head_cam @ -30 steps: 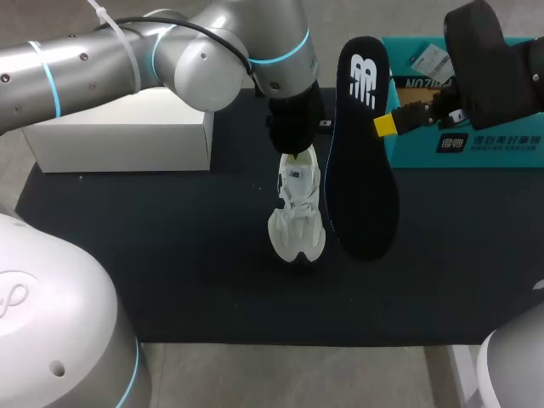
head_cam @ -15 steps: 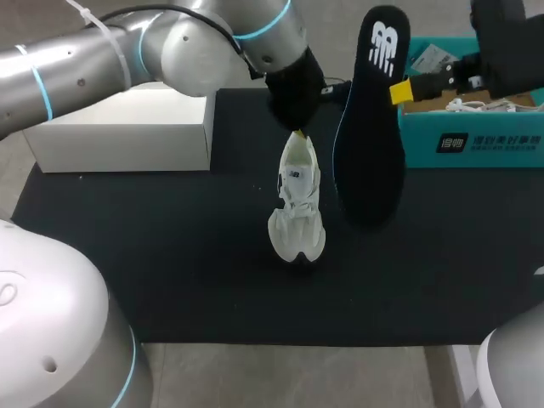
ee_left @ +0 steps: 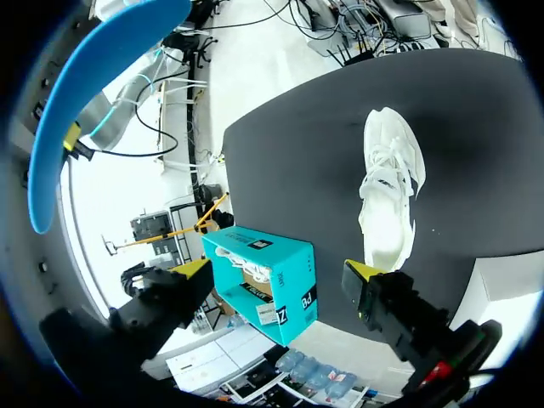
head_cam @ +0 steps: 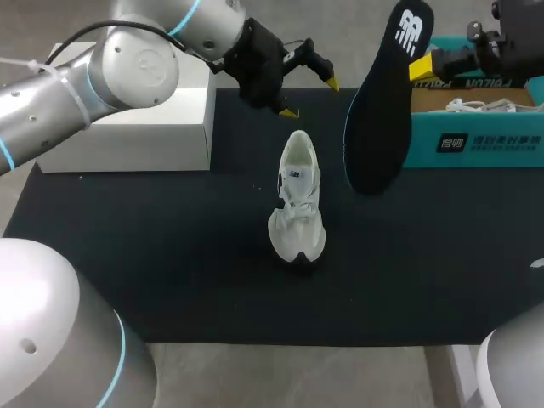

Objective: Take the shoe out of the shoebox, open the shoe tongue, remove and reinsert the insole, then place the shoe into the shoebox

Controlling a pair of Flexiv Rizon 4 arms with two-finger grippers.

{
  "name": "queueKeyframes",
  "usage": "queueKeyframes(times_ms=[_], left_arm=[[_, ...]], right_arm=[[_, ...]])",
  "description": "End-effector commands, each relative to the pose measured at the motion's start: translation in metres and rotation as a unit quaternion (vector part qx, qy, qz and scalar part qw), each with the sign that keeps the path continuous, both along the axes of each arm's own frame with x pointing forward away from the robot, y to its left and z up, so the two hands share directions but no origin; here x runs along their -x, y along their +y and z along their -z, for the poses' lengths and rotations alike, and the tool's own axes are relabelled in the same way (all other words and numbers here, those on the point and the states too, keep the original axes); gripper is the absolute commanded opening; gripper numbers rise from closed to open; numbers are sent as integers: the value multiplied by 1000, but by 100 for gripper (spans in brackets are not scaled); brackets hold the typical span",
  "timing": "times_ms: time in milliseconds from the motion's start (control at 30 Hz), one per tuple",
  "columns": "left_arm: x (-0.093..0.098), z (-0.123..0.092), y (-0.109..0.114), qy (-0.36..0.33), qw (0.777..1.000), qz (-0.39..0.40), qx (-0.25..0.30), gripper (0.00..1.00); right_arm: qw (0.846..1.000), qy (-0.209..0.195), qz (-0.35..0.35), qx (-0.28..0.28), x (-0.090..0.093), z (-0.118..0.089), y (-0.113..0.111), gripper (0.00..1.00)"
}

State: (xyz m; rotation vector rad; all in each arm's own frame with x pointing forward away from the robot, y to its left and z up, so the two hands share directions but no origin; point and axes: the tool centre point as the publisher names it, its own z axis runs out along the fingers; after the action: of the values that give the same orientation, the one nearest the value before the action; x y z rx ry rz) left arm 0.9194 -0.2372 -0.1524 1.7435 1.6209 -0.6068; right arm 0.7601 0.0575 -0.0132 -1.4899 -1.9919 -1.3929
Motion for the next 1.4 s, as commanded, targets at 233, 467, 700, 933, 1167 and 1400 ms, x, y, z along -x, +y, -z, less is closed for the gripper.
queueKeyframes(times_ms=[233, 467, 700, 933, 1167, 1400], left_arm=[[20, -31, 14, -67, 974, 22, 214, 100], [30, -50, 11, -73, 959, 38, 272, 100], [39, -61, 8, -75, 950, 50, 298, 100], [53, -65, -10, -78, 942, 68, 318, 100], [62, -69, -22, -77, 935, 82, 336, 100], [71, -71, -32, -66, 929, 96, 350, 100]], right_arm=[[994, 102, -31, -14, -53, 16, -8, 0], [986, 162, -26, -28, -72, 29, -13, 0], [980, 195, -43, -2, -90, 35, -15, 0], [974, 218, -63, 16, -110, 41, -9, 0], [970, 229, -77, 22, -122, 45, 5, 0], [964, 251, -87, 14, -127, 59, 19, 0]])
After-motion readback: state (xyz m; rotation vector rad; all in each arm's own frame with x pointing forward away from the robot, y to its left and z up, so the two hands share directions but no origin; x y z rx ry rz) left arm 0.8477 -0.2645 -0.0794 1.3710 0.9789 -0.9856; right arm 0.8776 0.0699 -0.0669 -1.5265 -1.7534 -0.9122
